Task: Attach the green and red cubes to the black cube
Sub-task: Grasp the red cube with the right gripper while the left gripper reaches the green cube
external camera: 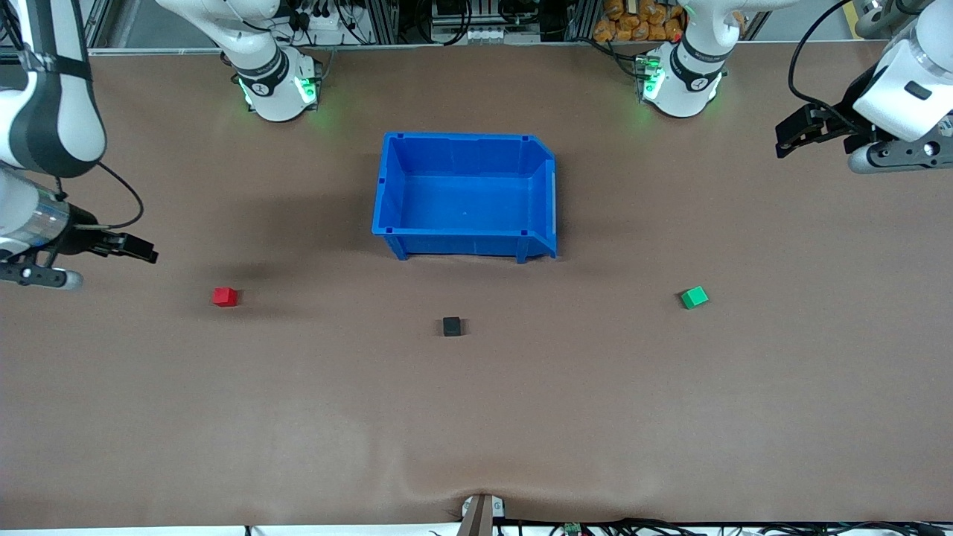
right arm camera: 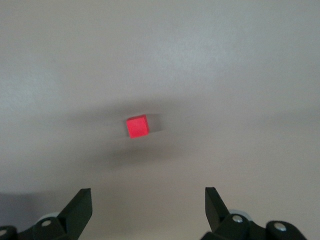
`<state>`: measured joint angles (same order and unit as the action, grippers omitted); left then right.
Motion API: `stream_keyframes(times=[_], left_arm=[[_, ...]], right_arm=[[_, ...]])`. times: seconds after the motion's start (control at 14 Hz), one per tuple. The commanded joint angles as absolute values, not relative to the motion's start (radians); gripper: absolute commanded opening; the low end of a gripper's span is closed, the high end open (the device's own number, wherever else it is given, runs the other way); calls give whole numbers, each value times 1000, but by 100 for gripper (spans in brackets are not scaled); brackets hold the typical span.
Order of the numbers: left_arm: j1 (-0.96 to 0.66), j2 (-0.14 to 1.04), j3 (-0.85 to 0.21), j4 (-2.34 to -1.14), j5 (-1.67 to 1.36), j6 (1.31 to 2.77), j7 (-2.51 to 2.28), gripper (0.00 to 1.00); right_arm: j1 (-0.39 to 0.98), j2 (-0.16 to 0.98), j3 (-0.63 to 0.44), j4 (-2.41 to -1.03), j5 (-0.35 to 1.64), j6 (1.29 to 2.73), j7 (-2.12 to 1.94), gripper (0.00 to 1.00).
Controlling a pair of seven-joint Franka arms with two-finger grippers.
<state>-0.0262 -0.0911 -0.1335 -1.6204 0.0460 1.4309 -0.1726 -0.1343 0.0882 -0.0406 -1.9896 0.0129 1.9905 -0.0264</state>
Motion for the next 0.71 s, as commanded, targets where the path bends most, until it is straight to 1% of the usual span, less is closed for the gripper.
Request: stream_keyframes(times=[0.0, 0.21, 0.43, 0.64], left_arm=[[-32, -68, -158, -1623, 54, 1454, -187, 100], [-31, -46, -158, -1629, 54, 1459, -187, 100], [-15, 1, -156, -1637, 54, 1474, -187, 100], [12, 66, -158, -1629, 51, 1494, -187, 100]], right_arm=[[-135, 123, -32, -2014, 15, 2037, -23, 100], [-123, 147, -32, -2104, 8, 2210, -35, 100], [-83, 216, -32, -2111, 2, 2317, -35, 100], [-61, 314, -32, -2111, -5, 2416, -79, 100]])
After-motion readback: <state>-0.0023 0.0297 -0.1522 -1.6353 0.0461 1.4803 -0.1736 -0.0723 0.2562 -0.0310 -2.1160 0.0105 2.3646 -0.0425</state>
